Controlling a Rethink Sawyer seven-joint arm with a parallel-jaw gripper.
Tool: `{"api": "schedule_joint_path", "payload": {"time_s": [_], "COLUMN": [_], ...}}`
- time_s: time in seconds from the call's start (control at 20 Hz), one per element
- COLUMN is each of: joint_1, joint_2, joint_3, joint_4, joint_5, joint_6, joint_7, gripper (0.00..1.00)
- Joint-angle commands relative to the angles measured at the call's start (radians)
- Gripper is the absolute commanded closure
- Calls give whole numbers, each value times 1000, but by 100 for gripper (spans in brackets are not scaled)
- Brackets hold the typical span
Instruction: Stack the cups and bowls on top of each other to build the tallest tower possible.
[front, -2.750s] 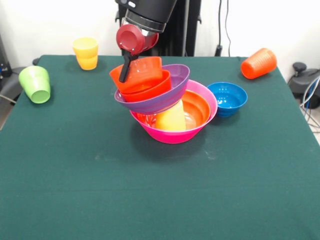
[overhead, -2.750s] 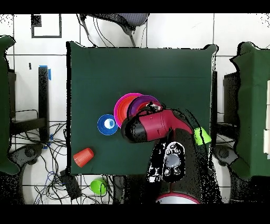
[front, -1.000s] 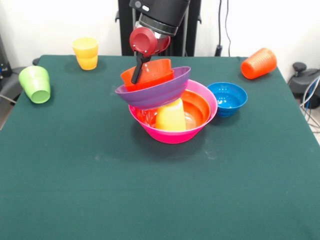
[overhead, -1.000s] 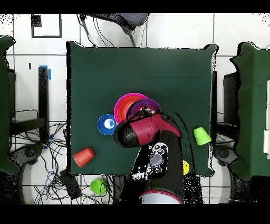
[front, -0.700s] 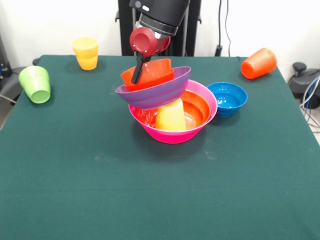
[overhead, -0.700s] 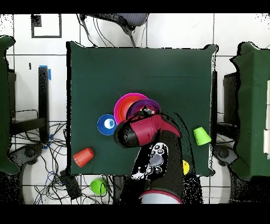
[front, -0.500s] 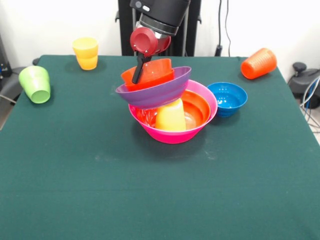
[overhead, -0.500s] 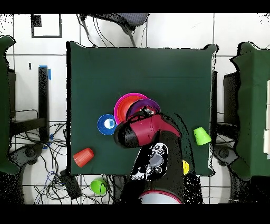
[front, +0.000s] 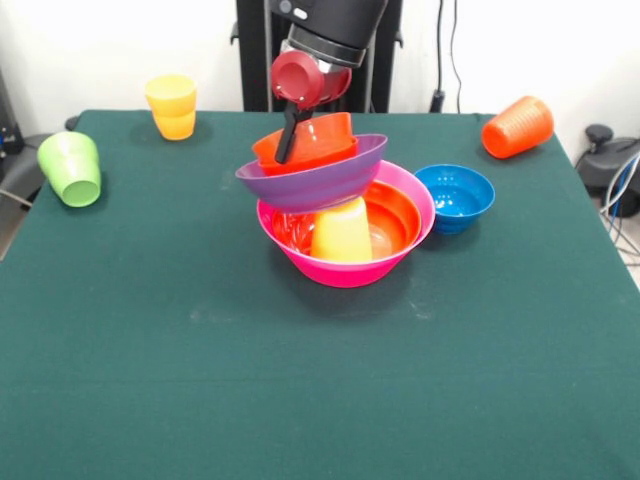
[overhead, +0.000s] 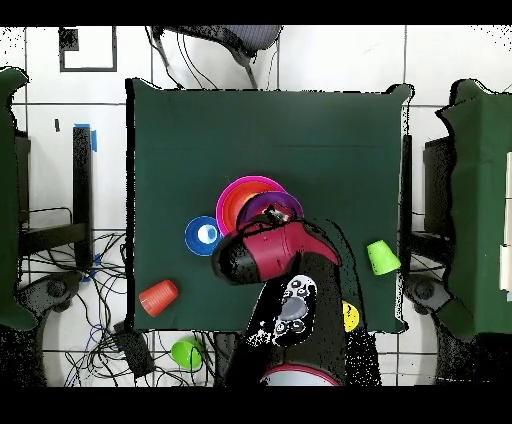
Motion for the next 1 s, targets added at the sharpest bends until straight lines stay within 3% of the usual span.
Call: {"api": "schedule_joint_path", "payload": {"time_s": [0.05,0.65,1.0], "joint_1": [28,16,49], "joint_2": [9,9,23], "joint_3": [85,85,23], "joint_4": [60,63,31], "joint_5": [45,35,40], "joint_6": [-43,-78,-193], "joint_7": [225,233,287], "gripper": [100,100,100]}}
